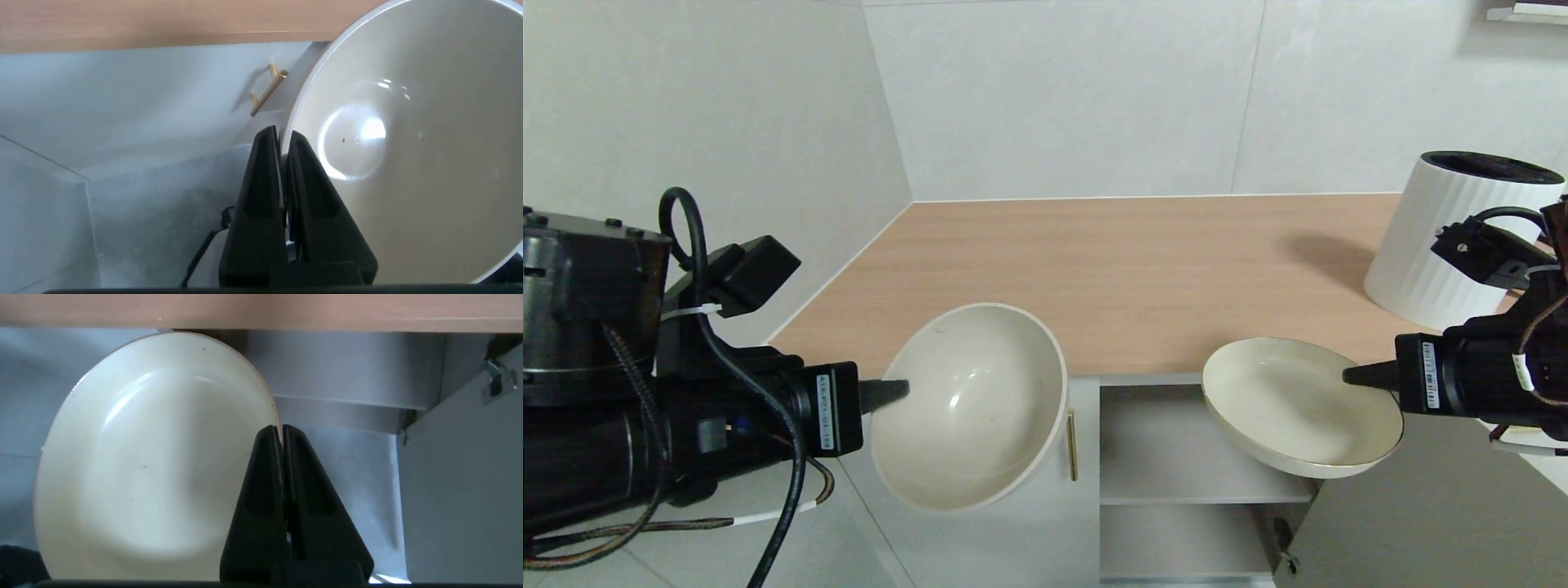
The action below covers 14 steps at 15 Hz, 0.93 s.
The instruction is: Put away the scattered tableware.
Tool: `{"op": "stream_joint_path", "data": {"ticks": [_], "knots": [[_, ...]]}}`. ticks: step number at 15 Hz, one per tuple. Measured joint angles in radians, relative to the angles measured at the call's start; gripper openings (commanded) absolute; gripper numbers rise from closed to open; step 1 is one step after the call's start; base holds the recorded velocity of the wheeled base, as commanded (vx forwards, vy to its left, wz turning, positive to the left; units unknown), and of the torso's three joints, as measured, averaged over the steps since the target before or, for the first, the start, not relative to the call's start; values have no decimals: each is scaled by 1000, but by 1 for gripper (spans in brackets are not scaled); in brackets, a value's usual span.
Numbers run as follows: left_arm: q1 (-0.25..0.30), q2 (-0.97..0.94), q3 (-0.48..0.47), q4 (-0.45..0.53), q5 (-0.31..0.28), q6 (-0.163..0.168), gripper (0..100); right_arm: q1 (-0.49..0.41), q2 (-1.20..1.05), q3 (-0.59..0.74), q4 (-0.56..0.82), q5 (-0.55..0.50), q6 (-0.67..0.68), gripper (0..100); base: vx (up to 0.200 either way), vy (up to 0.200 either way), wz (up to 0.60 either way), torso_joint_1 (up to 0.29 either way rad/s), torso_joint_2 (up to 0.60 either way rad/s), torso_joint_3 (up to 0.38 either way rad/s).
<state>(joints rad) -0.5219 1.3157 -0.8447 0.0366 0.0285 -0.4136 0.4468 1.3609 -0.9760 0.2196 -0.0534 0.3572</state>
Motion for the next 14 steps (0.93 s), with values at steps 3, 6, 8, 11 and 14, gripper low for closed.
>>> {"op": "stream_joint_path", "data": {"ticks": [3,6,8,11,14], "knots": [[0,2,1,0,0,0,0,0,4,11,-9,0,-4,0,0,0,0,-49,117,68],[1,5,1,0,0,0,0,1,7,21,-20,-1,-20,0,0,0,0,-157,413,247],[0,7,1,0,0,0,0,1,8,31,-38,0,-21,0,0,0,0,-173,464,283],[0,8,1,0,0,0,0,0,11,42,-51,0,-23,0,0,0,0,-163,465,297],[0,9,1,1,0,0,0,1,16,45,-51,0,-22,0,0,0,0,-141,460,313]]}}
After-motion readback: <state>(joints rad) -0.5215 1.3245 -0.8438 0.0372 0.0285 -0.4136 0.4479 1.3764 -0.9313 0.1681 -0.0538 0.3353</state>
